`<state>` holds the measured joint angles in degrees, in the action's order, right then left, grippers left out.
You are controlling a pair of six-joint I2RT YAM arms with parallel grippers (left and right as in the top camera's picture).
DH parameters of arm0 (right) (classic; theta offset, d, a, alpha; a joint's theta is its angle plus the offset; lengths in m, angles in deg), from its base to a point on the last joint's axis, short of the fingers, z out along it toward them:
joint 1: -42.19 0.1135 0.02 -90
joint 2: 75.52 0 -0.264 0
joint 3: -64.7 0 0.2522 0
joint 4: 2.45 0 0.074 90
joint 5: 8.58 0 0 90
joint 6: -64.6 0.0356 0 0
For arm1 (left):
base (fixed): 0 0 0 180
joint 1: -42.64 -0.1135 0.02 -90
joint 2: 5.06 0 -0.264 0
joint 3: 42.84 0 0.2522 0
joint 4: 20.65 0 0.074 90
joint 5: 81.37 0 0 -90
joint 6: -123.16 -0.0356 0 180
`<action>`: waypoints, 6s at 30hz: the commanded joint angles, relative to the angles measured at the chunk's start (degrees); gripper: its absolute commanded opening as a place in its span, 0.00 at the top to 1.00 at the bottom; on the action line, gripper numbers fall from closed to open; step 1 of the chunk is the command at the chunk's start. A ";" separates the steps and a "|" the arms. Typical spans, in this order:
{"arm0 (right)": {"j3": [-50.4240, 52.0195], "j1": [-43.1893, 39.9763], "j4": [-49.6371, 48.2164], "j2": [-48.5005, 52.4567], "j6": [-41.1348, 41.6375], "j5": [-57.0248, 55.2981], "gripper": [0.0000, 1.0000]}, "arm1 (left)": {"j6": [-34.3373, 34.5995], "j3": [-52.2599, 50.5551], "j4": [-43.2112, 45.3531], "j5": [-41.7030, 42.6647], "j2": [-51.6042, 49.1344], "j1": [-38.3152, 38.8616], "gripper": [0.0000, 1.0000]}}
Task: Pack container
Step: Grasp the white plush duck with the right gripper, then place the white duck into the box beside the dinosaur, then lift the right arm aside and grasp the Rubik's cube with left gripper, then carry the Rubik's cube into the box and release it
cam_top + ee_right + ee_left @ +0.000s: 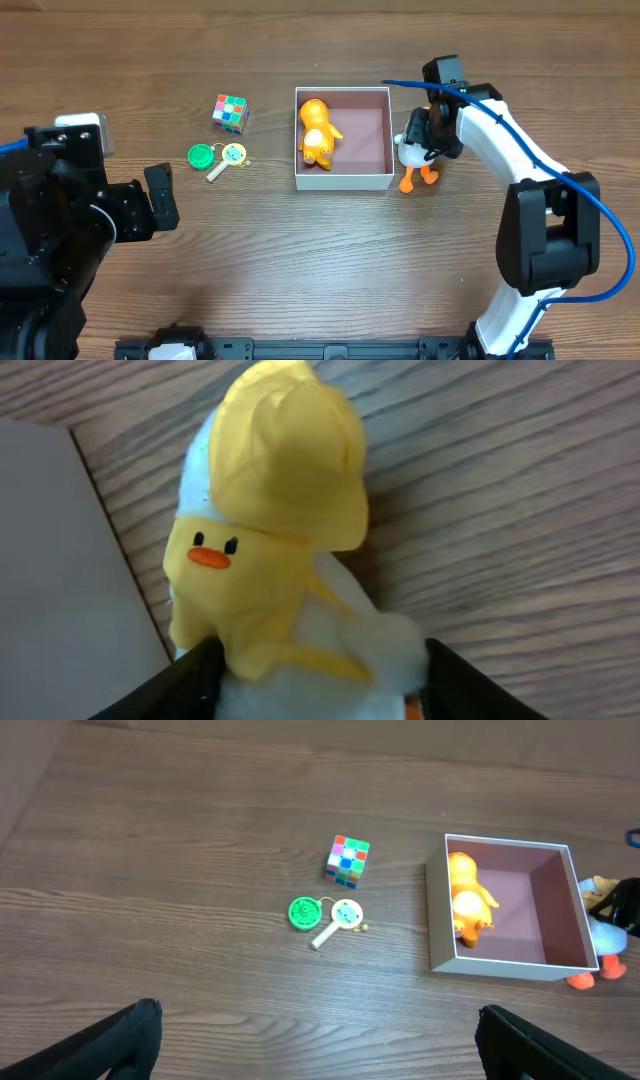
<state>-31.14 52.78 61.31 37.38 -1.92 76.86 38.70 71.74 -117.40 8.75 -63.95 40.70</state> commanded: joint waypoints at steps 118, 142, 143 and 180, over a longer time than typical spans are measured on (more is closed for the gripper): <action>-15.61 -9.38 26.67 -27.63 2.01 -3.76 0.00 | -18.16 0.90 26.58 -4.68 -59.41 5.03 0.04; -15.61 -9.38 26.64 -27.63 2.01 -3.76 0.00 | -18.23 1.07 36.92 -1.84 -70.73 5.03 0.35; -15.61 -9.38 26.67 -27.63 2.01 -3.76 0.00 | -18.21 1.18 36.63 -1.92 -70.71 5.05 0.37; -15.61 -9.38 26.67 -27.63 2.01 -3.76 0.00 | 26.69 3.91 23.74 1.36 -62.86 40.22 0.45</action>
<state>-46.77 43.40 88.06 9.99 0.03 73.67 60.58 76.89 -95.58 11.81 -125.04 80.48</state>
